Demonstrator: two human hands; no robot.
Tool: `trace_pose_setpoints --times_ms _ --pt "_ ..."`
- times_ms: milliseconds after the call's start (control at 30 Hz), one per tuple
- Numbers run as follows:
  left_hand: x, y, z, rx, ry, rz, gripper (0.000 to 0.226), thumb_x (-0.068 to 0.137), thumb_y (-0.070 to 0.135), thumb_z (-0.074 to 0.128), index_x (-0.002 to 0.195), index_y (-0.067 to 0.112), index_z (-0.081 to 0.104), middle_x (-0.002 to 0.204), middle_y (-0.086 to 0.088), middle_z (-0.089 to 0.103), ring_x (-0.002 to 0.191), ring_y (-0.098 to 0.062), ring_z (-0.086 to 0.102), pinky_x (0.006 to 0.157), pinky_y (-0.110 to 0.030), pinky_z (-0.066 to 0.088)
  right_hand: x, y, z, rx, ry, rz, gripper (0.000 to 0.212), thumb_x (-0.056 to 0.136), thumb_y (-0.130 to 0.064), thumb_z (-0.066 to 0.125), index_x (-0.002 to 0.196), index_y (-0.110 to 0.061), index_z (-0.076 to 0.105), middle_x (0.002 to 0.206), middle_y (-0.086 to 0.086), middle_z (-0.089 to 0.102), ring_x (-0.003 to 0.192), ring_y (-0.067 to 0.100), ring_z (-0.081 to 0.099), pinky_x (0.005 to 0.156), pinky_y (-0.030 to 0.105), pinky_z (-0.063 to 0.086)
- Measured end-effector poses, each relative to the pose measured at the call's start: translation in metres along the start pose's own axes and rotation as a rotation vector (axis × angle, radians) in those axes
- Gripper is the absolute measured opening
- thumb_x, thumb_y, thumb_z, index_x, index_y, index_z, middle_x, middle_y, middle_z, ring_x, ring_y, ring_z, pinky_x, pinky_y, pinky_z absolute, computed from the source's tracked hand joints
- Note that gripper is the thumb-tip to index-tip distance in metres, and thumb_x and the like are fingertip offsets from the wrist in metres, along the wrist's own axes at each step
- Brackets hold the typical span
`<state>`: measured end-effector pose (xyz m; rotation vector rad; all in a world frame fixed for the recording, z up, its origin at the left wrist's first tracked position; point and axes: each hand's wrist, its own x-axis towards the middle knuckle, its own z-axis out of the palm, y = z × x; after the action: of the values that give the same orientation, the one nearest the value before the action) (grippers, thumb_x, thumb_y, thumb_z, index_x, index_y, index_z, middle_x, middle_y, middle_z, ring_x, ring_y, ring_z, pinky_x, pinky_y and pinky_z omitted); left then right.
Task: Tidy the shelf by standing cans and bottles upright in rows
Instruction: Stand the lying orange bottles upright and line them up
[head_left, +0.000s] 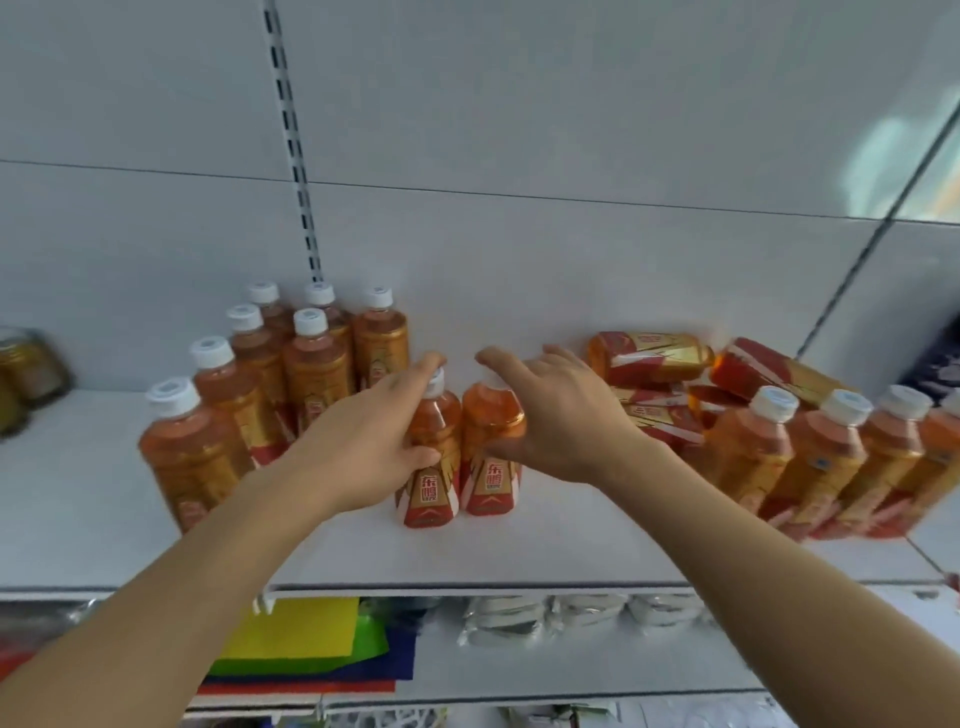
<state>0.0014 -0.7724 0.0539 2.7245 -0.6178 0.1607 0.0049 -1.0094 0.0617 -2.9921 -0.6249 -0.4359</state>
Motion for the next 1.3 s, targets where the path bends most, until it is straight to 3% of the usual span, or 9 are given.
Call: trace_pose_setpoints --times_ms 133,333,500,667,833,1000,1167,1300 --pt "-0.005 -0.033 -0.012 0.155 0.082 -0.060 0.102 0.085 0.045 0.083 0.161 0.030 0.016 0.136 -0.005 0.059 0.130 -0.028 0.051 0.104 -0.044 0.047 0.033 -0.030 0.015 0.022 0.017 -0.037 0.095 0.087 -0.061 0.076 0.161 -0.031 0.024 0.108 -0.001 0.073 0.112 0.028 0.065 0.125 0.047 0.031" --pt "-0.005 -0.050 -0.015 0.138 0.088 -0.065 0.103 0.087 0.043 0.081 0.162 0.029 0.011 0.148 -0.006 0.051 0.141 -0.028 0.041 0.113 -0.047 0.043 0.050 -0.043 0.029 0.024 0.023 -0.025 0.103 0.090 -0.061 0.074 0.167 -0.030 0.012 0.123 0.003 0.068 0.125 0.029 0.057 0.114 0.042 0.041" --pt "-0.003 -0.042 -0.009 0.162 0.184 -0.021 0.110 0.087 0.059 0.072 0.166 0.030 0.002 0.172 -0.010 0.019 0.160 -0.032 0.012 0.127 -0.056 0.024 0.031 -0.030 0.025 -0.026 0.058 -0.016 0.109 0.094 -0.072 0.062 0.169 -0.032 -0.006 0.165 0.003 0.043 0.154 0.029 0.034 0.128 0.047 0.023" --pt "0.017 0.009 0.005 0.174 0.348 0.196 0.091 0.091 0.055 0.064 0.163 0.016 0.024 0.162 -0.016 0.038 0.153 -0.040 0.028 0.123 -0.059 0.028 -0.018 0.014 -0.006 -0.092 0.114 0.144 0.096 0.098 -0.071 0.053 0.170 -0.029 0.006 0.167 0.004 0.040 0.155 0.030 0.030 0.128 0.047 0.023" --pt "0.043 0.074 0.045 0.000 0.263 0.345 0.087 0.091 0.061 0.051 0.162 0.014 0.031 0.153 -0.011 0.049 0.143 -0.035 0.043 0.120 -0.052 0.034 -0.084 0.071 -0.040 -0.145 0.116 0.312 0.081 0.100 -0.067 0.050 0.168 -0.031 0.023 0.166 0.000 0.042 0.155 0.026 0.028 0.128 0.045 0.020" --pt "0.054 0.150 0.085 -0.209 0.116 0.379 0.085 0.098 0.056 0.062 0.166 0.024 0.022 0.163 -0.002 0.039 0.148 -0.024 0.036 0.123 -0.037 0.026 -0.142 0.143 -0.066 -0.117 0.112 0.495 0.073 0.096 -0.058 0.037 0.165 -0.034 0.030 0.164 0.000 0.045 0.156 0.027 0.027 0.128 0.049 0.021" --pt "0.068 0.220 0.120 -0.386 0.047 0.298 0.096 0.093 0.053 0.072 0.166 0.032 0.013 0.165 0.005 0.037 0.148 -0.014 0.039 0.117 -0.028 0.031 -0.168 0.205 -0.078 -0.235 -0.146 0.345 0.093 0.081 -0.067 0.049 0.165 -0.038 0.023 0.169 0.000 0.037 0.161 0.027 0.021 0.132 0.051 0.013" --pt "0.078 0.246 0.140 -0.439 0.053 0.212 0.102 0.090 0.047 0.079 0.163 0.046 0.007 0.159 0.009 0.046 0.141 -0.017 0.052 0.112 -0.047 0.050 -0.165 0.221 -0.075 -0.247 -0.198 0.214 0.097 0.081 -0.075 0.069 0.160 -0.039 0.026 0.156 -0.002 0.053 0.152 0.025 0.038 0.129 0.043 0.009"
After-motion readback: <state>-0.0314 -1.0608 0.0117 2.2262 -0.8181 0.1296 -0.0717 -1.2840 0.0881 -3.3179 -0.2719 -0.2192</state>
